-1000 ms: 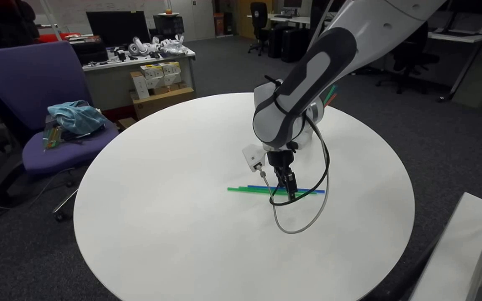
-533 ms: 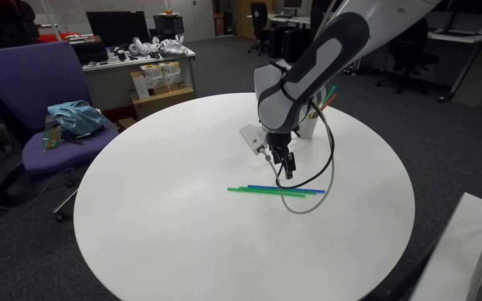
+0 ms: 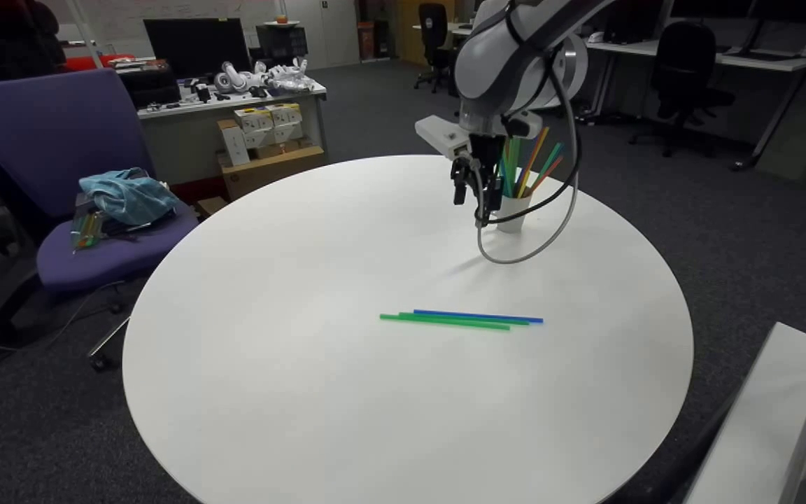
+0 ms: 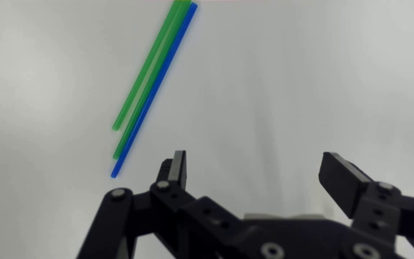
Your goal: Remove two straws from the cup and place them close to each other on the table
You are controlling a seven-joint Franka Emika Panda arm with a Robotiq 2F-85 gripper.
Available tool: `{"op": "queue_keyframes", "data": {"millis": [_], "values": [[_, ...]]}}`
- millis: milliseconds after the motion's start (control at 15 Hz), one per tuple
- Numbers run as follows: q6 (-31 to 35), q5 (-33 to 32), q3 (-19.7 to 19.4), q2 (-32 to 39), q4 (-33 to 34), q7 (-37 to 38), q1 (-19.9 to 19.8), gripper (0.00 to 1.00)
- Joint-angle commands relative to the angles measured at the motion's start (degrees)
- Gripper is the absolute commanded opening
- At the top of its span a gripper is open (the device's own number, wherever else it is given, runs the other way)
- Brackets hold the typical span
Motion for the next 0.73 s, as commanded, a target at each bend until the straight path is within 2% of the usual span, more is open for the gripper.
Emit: {"op": "queue_keyframes", "data": {"millis": [0,267,400,467,667], "values": [[-3.2,-3.0,-2.5,-4.2,-0.5,-0.1,-0.7,1.00],[-2.8,-14.3,-6.6,-6.4,-1.2,7.6,1.1,1.00],[-5.3,-13.9,-5.5,-7.2,-0.9,5.8,-0.4,1.00],[-2.6,-13.2,-5.1,-4.3,0.2,6.0,-0.7,1.00],[-3.7,-13.2,-5.0,-5.0,0.2,6.0,-0.8,1.00]]}}
